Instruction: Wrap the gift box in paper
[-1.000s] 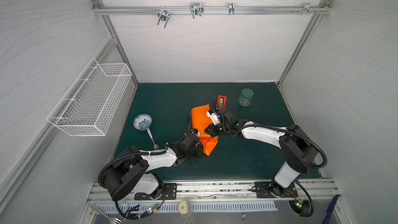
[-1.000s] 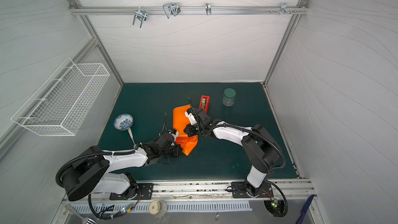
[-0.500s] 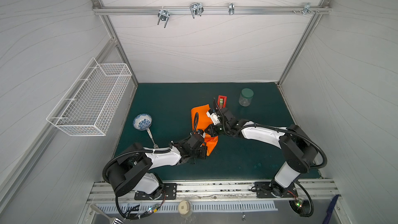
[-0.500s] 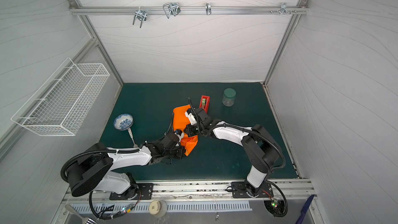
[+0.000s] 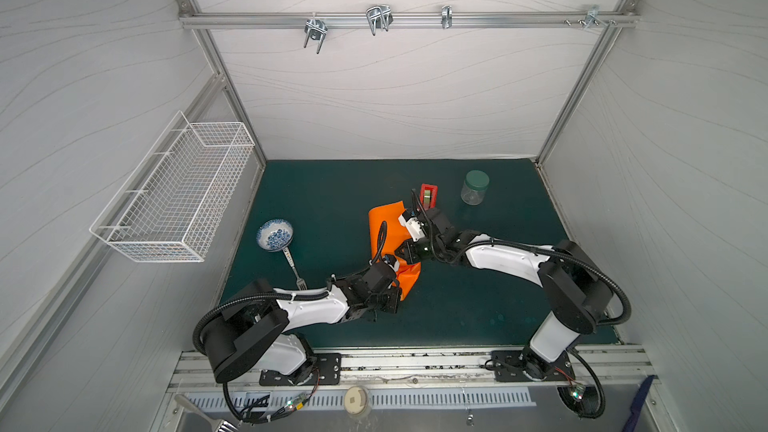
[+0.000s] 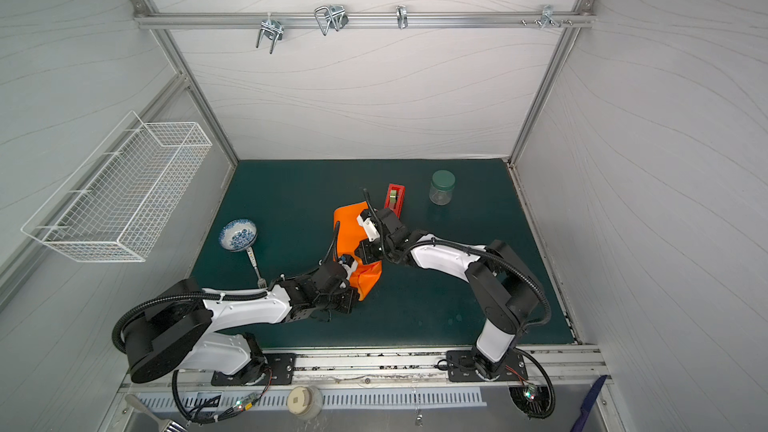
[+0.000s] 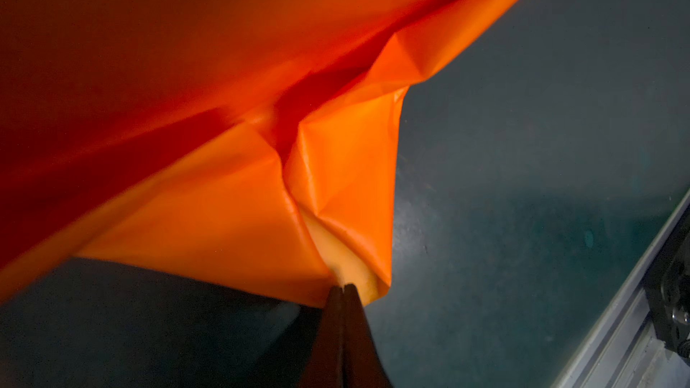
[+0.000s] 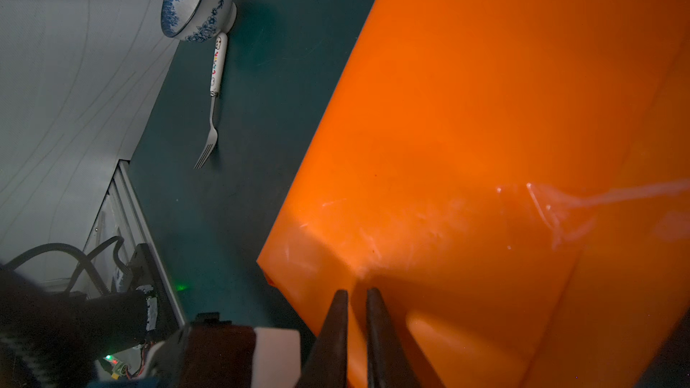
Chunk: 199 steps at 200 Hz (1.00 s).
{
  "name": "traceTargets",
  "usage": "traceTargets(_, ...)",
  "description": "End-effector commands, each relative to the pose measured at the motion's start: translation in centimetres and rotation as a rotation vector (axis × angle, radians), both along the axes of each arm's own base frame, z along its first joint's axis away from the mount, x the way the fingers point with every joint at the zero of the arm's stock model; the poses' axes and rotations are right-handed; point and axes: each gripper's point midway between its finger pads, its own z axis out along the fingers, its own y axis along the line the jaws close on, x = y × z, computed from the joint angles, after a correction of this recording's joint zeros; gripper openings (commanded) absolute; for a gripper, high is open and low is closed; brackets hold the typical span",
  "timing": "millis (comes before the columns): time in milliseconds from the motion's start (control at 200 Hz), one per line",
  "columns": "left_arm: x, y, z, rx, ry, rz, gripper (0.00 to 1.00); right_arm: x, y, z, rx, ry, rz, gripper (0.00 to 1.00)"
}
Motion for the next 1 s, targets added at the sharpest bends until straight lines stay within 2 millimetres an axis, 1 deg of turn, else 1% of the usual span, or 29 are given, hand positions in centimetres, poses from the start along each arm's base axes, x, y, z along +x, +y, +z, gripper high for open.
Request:
traceTargets(0,-1.0,0.8,-0.3,0.020,0.033,0.000,0.01,-1.3,-1.2,-2.6,-0.067,0.073,0.001,0.14)
traceTargets(75,-0.3,0.7,0.8,0.002,-0.006,0.024,0.02,-1.3,-1.2,-2.5,-0.065,0.072,0.001,0.14)
traceTargets(165,0.7,1.1,1.9,-0.014,-0.043,0.065,0.03,-1.2,-1.2,-2.5,-0.066,0.070,0.000,0.14)
traceTargets(290,2.5,2.3,2.8,-0.046,-0.069,0.142,0.02,-1.3,-1.2,-2.5,-0.065,0.071,0.001,0.14)
traceTargets(385,3.5,3.0,2.7,-0.028,-0.083,0.168,0.02,-1.3,-1.1,-2.5,-0.063,0.070,0.003,0.14)
traceTargets(510,4.0,2.6,1.9,0.014,-0.080,0.147,0.02,-1.3,-1.2,-2.5,-0.063,0.070,0.001,0.14)
traceTargets(625,4.3,1.7,1.5,0.001,-0.069,0.127,0.01,-1.2,-1.1,-2.5,-0.060,0.072,0.001,0.14)
traceTargets(700,4.2,1.5,0.9,0.005,-0.057,0.118,0.01,-1.3,-1.2,-2.5,-0.063,0.072,0.001,0.14)
traceTargets(830,3.4,1.4,-0.1,0.017,-0.033,0.095,0.01,-1.4,-1.3,-2.7,-0.069,0.071,0.002,0.14)
traceTargets(990,1.9,1.0,-0.6,0.038,-0.029,0.043,0.01,-1.3,-1.2,-2.8,-0.066,0.074,0.001,0.14)
